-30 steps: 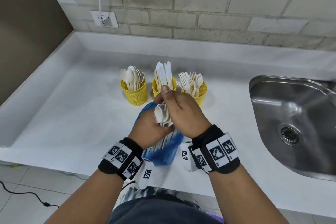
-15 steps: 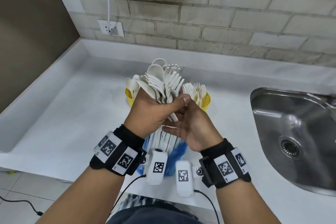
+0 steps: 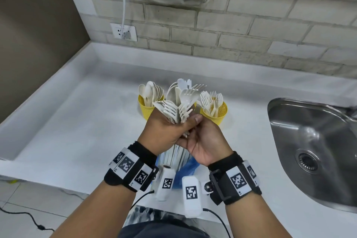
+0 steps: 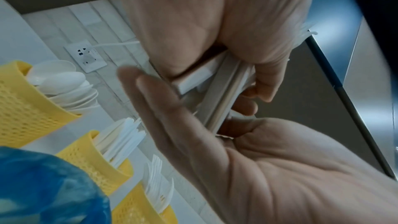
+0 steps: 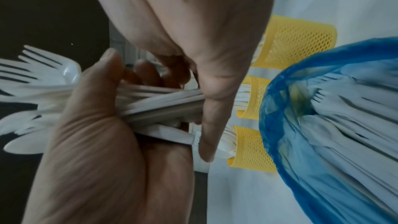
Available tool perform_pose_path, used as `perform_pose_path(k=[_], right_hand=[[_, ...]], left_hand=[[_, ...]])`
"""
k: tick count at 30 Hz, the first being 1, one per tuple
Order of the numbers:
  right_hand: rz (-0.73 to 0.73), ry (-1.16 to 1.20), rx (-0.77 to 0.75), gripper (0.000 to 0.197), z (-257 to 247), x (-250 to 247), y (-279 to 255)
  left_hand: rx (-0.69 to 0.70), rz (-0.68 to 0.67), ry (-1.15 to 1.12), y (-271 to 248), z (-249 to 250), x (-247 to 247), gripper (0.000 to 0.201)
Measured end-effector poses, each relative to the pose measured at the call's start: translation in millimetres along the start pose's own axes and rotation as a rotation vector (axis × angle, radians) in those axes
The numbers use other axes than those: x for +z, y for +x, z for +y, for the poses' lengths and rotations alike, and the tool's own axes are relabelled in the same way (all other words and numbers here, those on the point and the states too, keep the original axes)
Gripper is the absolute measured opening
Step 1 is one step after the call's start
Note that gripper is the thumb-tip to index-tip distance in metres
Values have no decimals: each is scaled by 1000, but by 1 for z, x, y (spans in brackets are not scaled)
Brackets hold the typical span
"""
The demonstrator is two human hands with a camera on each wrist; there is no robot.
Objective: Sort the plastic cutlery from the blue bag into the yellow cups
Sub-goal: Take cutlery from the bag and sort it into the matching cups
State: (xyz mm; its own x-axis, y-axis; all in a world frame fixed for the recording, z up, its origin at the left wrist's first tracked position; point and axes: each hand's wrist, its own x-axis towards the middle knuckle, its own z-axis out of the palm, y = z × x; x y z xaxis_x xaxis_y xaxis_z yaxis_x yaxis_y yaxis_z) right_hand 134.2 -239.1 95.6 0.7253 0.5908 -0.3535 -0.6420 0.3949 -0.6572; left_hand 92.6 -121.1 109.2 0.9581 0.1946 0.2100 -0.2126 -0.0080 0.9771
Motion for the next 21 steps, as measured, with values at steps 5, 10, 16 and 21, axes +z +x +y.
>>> perform_pose_path(k=[5, 10, 16, 21], right_hand=[[10, 114, 33, 45, 4, 6, 1], [17, 104, 22, 38, 12, 5, -4], [207, -379, -236, 30, 8, 7, -6], [179, -551, -661, 18, -20, 30, -20]], left_hand=[[-38, 43, 62, -7, -17, 0, 12], [-33, 52, 109, -13, -26, -3, 8], [70, 34, 159, -12, -18, -21, 10], [94, -39, 219, -7, -11, -38, 6]])
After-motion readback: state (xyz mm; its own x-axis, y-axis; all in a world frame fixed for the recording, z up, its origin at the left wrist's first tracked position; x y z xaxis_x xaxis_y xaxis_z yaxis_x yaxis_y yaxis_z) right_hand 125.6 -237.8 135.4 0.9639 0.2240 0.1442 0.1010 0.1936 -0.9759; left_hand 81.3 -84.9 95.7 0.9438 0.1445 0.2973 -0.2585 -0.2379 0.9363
